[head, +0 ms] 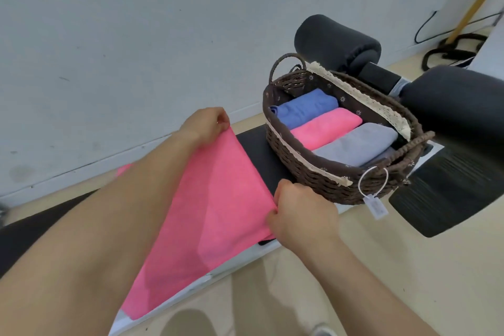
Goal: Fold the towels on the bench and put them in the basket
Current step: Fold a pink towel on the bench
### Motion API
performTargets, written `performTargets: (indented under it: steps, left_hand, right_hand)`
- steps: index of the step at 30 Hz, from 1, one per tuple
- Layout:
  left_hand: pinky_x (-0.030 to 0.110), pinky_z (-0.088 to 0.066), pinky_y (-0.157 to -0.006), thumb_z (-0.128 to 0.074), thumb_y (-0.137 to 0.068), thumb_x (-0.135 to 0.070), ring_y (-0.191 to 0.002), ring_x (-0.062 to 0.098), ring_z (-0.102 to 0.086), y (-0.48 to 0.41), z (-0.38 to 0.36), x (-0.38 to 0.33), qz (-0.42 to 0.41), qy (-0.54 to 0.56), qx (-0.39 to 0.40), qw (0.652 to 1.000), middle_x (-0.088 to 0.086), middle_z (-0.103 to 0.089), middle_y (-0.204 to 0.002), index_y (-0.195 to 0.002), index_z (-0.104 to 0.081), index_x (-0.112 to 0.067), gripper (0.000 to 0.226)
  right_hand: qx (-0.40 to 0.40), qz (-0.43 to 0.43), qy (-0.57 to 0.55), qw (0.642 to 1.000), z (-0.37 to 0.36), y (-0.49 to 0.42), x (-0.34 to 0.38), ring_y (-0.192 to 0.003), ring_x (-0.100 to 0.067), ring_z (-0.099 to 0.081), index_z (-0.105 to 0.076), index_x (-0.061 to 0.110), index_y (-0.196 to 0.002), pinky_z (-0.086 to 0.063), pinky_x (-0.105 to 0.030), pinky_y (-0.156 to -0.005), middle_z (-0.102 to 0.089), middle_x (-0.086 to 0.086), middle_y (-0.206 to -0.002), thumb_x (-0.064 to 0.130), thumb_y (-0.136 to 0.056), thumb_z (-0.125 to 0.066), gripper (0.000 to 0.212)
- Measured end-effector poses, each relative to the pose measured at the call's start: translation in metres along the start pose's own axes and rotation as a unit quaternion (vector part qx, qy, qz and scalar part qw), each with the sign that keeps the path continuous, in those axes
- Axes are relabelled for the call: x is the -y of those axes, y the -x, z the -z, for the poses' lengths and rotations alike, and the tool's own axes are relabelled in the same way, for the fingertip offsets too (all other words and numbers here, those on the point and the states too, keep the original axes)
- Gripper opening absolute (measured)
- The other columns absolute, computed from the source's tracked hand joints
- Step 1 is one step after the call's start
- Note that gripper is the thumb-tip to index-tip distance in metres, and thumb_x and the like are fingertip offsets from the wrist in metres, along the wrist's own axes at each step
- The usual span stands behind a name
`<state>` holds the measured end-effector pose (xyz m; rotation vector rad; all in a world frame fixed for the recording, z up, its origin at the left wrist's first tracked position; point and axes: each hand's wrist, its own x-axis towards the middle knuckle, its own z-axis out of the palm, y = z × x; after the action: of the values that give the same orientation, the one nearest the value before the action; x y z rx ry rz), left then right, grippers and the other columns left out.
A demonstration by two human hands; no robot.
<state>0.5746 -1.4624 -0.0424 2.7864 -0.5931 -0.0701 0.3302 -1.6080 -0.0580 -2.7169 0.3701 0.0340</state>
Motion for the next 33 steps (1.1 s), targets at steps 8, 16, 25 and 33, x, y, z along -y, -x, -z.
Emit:
performTargets:
  steps: [8,16,25,33]
  left_hand:
    - [0.024,-0.038,-0.075,-0.069,-0.091,-0.022,-0.088,0.015,-0.055,-0.004,-0.028,0.010,0.050,0.139,-0.017,0.989,-0.005,-0.061,-0.091,-0.099,-0.066,-0.014,0.012]
    - [0.016,-0.044,-0.065,-0.074,-0.084,-0.018,-0.066,-0.004,-0.059,0.091,0.006,-0.003,-0.023,0.231,-0.087,0.969,-0.014,-0.070,-0.077,-0.080,-0.071,-0.029,0.013]
    - [0.010,-0.038,-0.073,-0.064,-0.096,-0.018,-0.086,0.002,-0.059,0.254,0.011,0.022,0.003,0.288,-0.075,0.955,-0.009,-0.068,-0.091,-0.105,-0.076,-0.030,0.020]
    - [0.016,-0.046,-0.065,-0.080,-0.081,-0.010,-0.068,0.007,-0.061,0.290,0.032,0.017,0.038,0.388,-0.163,0.906,-0.013,-0.070,-0.075,-0.087,-0.074,-0.030,0.022]
  right_hand:
    - [-0.030,0.019,-0.005,0.999,-0.001,-0.008,0.008,-0.097,-0.024,-0.062,-0.050,0.024,-0.104,-0.043,-0.033,-0.066,-0.055,0.003,-0.105,0.023,-0.083,-0.057,0.022]
    - [-0.052,0.084,-0.129,0.987,0.007,-0.016,0.029,-0.101,-0.019,-0.060,-0.059,0.026,-0.112,-0.051,-0.039,-0.083,-0.053,0.005,-0.108,0.027,-0.089,-0.054,0.023]
    - [0.031,0.224,-0.138,0.964,0.007,0.016,0.073,-0.131,-0.012,-0.042,-0.052,0.036,-0.137,-0.030,-0.039,-0.111,-0.048,0.019,-0.143,0.022,-0.093,-0.054,0.046]
    - [0.222,0.224,-0.240,0.918,0.008,0.028,0.114,-0.063,-0.009,-0.047,-0.073,0.018,-0.088,-0.038,-0.029,-0.064,-0.054,0.005,-0.067,0.020,-0.093,-0.057,0.017]
